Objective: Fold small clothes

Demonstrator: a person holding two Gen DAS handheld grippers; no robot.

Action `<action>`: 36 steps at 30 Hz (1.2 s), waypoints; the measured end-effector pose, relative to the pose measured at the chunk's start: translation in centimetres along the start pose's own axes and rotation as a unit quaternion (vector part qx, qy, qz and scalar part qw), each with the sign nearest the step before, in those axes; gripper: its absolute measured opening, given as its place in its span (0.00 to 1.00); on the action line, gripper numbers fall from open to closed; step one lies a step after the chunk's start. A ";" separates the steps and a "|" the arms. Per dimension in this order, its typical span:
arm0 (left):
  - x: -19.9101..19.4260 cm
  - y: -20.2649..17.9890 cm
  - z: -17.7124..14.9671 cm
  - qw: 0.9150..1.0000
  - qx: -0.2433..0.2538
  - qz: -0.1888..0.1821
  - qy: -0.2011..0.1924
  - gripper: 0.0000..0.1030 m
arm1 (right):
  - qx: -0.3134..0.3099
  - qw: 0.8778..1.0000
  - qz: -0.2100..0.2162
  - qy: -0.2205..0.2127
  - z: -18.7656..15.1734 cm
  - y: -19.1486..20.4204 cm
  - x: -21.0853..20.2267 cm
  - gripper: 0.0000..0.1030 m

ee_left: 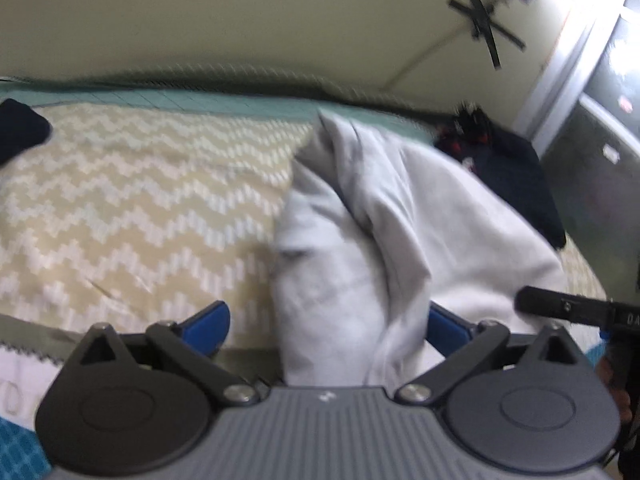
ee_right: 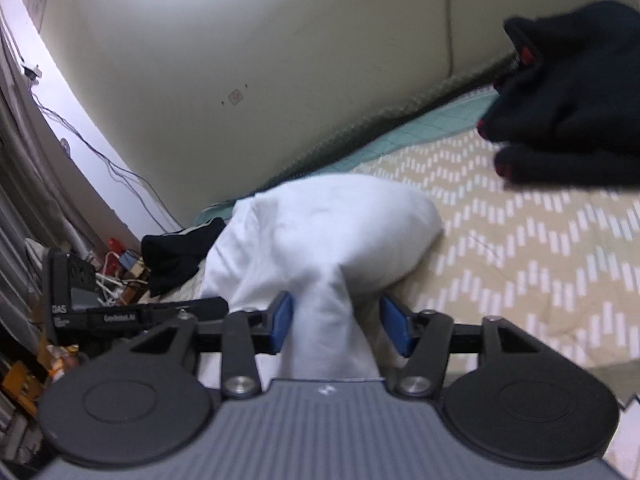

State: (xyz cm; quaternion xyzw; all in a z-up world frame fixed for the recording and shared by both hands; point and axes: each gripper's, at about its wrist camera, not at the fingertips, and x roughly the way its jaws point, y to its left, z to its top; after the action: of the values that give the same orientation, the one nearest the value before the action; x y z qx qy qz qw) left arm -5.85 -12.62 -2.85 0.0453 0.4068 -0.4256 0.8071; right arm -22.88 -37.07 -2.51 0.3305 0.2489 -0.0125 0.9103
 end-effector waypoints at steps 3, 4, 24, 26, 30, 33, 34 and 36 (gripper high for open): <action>0.5 -1.7 -0.6 0.999 0.033 0.010 -0.006 1.00 | 0.013 1.000 0.014 0.018 -0.6 -0.7 1.1 0.58; 0.7 -2.1 -0.7 0.999 0.038 0.006 -0.009 1.00 | 0.012 1.000 0.016 0.016 -0.6 -0.5 1.5 0.58; 0.5 -2.8 -2.1 0.997 0.056 0.016 -0.041 1.00 | -0.022 0.998 0.055 0.014 -1.4 1.6 4.4 0.58; 0.4 -2.8 -2.2 0.997 0.057 0.017 -0.043 1.00 | -0.021 0.998 0.057 0.012 -1.4 1.5 4.3 0.60; 0.2 -2.8 -2.5 0.997 0.058 0.017 -0.047 1.00 | -0.024 0.998 0.057 0.010 -1.5 1.6 4.2 0.63; 0.1 -2.6 -2.6 0.997 0.051 0.010 -0.051 1.00 | -0.026 0.998 0.059 0.011 -1.5 1.6 4.3 0.65; 0.0 -2.6 -2.6 0.997 0.047 0.008 -0.052 1.00 | -0.026 0.998 0.060 0.010 -1.5 1.6 4.3 0.66; 0.0 -2.5 -2.6 0.998 0.044 0.008 -0.053 1.00 | -0.027 0.998 0.061 0.009 -1.4 1.6 4.3 0.69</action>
State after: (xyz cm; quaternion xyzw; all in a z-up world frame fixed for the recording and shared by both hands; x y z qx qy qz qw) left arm -9.26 -13.10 -3.85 0.0610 0.3442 -0.4383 0.8281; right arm -19.49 -34.30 -4.45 0.3209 0.2368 0.0530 0.9155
